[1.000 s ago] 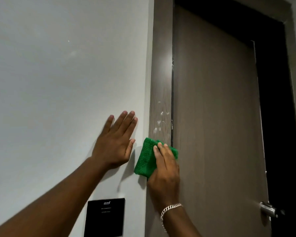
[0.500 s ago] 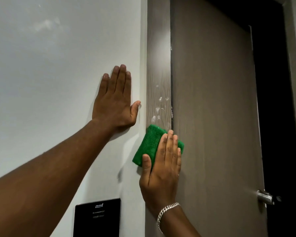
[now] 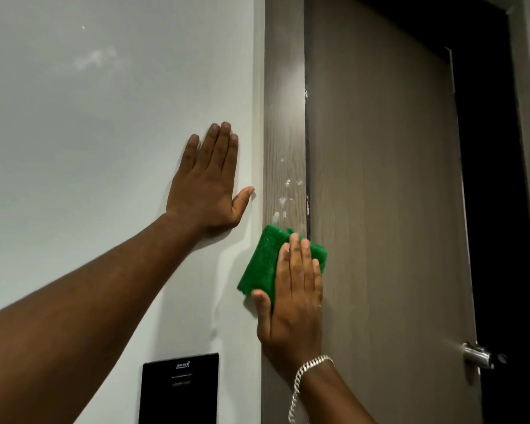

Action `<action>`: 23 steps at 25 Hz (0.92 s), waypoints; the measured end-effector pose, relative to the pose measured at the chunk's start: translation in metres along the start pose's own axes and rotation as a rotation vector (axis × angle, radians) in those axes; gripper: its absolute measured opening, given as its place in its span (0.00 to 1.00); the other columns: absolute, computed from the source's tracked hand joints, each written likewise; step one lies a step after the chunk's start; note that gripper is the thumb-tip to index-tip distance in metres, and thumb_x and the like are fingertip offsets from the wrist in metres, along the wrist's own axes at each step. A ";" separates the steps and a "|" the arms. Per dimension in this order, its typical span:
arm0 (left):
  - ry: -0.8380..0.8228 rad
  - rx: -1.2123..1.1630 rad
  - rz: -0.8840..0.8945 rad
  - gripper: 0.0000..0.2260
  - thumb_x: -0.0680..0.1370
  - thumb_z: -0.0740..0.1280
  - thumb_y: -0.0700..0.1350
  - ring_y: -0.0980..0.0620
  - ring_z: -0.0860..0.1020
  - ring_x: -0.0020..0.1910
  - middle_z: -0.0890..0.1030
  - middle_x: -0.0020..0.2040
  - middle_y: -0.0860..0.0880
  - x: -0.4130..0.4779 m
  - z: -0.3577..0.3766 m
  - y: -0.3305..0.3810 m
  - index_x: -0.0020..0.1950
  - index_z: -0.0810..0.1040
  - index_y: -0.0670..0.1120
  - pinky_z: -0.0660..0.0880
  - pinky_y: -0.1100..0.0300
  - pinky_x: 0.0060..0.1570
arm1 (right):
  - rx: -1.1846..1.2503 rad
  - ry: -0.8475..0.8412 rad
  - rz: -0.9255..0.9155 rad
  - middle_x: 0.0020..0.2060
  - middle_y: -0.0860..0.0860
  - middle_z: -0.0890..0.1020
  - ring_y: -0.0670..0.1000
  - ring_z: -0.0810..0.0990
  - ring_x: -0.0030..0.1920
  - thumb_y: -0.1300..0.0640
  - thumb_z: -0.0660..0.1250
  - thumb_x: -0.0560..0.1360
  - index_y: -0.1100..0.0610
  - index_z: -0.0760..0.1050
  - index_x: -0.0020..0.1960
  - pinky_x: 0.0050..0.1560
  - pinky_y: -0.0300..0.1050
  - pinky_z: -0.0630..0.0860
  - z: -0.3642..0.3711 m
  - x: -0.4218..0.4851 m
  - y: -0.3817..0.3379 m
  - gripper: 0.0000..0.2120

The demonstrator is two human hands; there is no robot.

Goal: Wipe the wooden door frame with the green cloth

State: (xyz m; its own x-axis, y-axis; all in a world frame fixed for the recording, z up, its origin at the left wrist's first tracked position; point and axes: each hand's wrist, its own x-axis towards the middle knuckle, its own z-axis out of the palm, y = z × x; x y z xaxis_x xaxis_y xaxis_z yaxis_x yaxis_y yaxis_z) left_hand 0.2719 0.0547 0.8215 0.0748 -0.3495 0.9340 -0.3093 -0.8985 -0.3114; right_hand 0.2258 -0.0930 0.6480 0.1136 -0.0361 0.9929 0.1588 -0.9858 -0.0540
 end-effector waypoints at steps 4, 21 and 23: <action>0.004 -0.016 -0.009 0.38 0.77 0.44 0.63 0.45 0.40 0.80 0.41 0.81 0.42 -0.001 -0.001 0.001 0.79 0.40 0.41 0.44 0.45 0.79 | 0.012 0.066 0.071 0.80 0.57 0.50 0.55 0.46 0.80 0.38 0.44 0.80 0.60 0.48 0.79 0.79 0.53 0.47 -0.002 0.023 0.003 0.36; 0.016 -0.016 -0.080 0.37 0.78 0.45 0.62 0.46 0.40 0.80 0.42 0.81 0.42 -0.003 -0.001 0.004 0.79 0.40 0.41 0.43 0.45 0.79 | 0.081 0.116 0.166 0.78 0.57 0.57 0.54 0.51 0.80 0.35 0.41 0.79 0.61 0.55 0.78 0.79 0.55 0.48 -0.005 0.058 -0.017 0.37; 0.015 -0.011 -0.079 0.37 0.78 0.45 0.62 0.46 0.40 0.80 0.42 0.81 0.42 -0.002 -0.001 0.004 0.79 0.40 0.41 0.42 0.45 0.79 | 0.041 0.098 0.077 0.78 0.56 0.57 0.55 0.51 0.80 0.39 0.43 0.80 0.60 0.55 0.78 0.78 0.57 0.50 -0.002 0.053 -0.014 0.34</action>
State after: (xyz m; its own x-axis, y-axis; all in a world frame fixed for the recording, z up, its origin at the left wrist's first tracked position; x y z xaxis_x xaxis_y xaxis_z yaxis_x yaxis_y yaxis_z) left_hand 0.2700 0.0525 0.8182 0.0849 -0.2732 0.9582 -0.3129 -0.9203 -0.2347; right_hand 0.2278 -0.0817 0.7017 0.0314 -0.1292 0.9911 0.1935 -0.9721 -0.1329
